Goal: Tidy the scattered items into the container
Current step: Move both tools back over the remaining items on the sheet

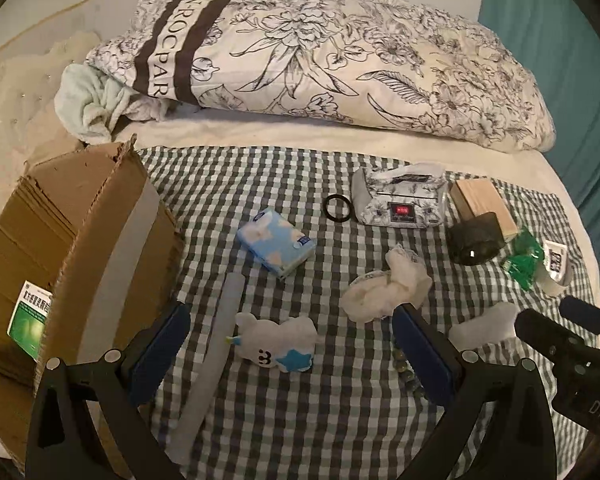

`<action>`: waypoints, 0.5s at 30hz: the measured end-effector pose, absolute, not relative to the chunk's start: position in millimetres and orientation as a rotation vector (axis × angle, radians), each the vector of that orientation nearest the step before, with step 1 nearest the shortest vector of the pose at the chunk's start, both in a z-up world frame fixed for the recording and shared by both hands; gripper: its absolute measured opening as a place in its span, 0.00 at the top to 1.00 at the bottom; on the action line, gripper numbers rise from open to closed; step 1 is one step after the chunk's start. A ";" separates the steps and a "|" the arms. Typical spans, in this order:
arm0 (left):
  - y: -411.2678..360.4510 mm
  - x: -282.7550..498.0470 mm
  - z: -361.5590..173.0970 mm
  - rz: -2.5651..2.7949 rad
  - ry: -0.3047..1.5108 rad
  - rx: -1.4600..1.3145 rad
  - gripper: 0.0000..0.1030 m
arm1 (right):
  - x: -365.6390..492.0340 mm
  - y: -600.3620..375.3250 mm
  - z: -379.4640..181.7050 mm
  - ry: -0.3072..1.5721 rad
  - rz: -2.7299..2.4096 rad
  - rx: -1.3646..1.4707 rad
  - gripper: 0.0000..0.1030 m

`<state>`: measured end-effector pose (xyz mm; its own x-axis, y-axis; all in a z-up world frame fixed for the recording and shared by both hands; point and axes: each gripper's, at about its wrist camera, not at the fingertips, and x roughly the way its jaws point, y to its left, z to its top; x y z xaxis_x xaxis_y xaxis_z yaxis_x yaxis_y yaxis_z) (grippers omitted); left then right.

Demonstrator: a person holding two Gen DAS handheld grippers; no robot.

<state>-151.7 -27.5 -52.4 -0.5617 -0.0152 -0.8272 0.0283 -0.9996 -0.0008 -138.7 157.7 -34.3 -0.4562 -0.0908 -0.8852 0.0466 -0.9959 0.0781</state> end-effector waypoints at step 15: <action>-36.5 -144.8 -110.6 -2.680 0.092 1.499 0.00 | -138.7 185.4 -91.3 -0.098 -2.568 1.709 0.24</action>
